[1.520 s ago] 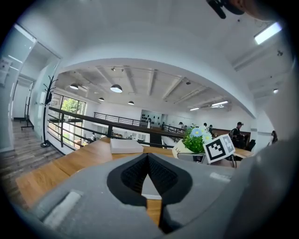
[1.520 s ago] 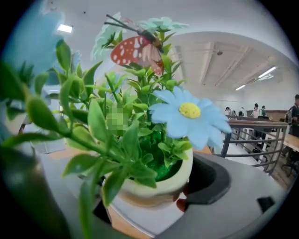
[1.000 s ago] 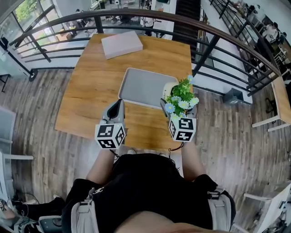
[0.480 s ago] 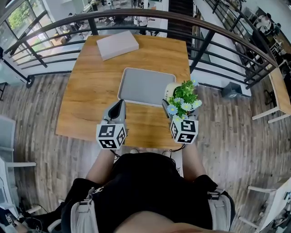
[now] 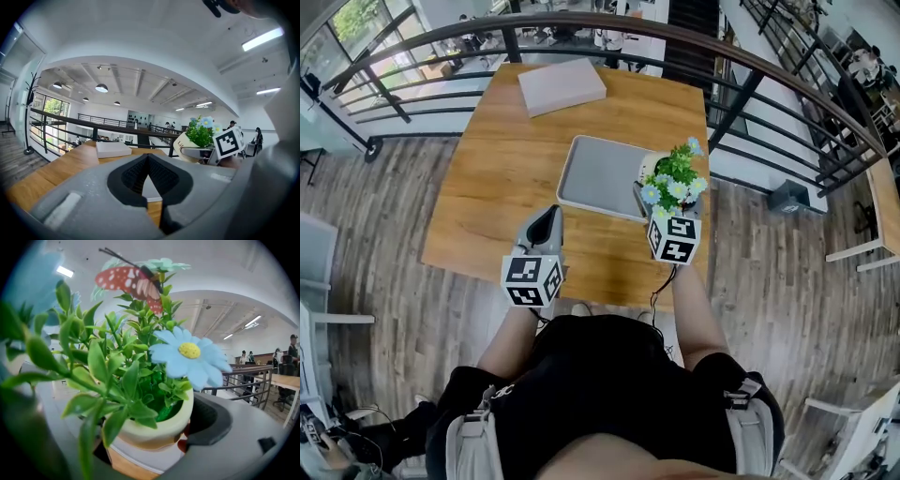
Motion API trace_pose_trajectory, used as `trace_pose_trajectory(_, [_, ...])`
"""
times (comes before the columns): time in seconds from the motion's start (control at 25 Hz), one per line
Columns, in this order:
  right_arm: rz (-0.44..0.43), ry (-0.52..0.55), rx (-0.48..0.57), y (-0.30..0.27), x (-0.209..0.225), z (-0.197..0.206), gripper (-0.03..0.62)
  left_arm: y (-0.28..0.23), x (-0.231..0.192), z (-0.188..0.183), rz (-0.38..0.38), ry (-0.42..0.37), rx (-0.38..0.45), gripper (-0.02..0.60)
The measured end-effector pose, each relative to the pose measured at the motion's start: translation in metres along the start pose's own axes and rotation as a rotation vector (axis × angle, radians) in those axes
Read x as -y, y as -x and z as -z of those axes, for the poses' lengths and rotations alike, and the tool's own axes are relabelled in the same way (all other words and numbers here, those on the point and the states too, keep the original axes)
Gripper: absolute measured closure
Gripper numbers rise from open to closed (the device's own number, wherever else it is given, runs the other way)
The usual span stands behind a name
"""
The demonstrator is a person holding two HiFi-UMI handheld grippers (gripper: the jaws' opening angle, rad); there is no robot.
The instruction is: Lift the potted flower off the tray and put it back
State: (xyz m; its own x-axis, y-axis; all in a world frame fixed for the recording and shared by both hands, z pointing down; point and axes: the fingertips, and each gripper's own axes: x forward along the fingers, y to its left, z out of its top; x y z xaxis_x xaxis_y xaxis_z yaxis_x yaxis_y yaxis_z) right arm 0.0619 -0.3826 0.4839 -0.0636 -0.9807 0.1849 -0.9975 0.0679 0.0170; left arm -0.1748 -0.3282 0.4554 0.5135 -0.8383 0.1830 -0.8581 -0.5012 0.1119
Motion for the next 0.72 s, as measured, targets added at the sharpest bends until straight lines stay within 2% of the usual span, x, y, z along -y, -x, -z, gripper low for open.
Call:
trace_pose_trajectory(0.4, [0.031,-0.036,-0.119,-0.085,0.002,0.073,0.074,0.024,-0.036,0.017,-0.121,0.020,-0.037,0.569])
trace_pose_trajectory(0.56, [0.023,-0.055,-0.239,-0.109,0.001,0.127,0.074,0.028,-0.044,0.023,-0.149,0.023,-0.053,0.569])
trace_pose_trajectory(0.72, [0.027,-0.029,-0.376,-0.121,-0.002,0.183,0.074,0.029,-0.046,0.024,-0.162,0.018,-0.059,0.569])
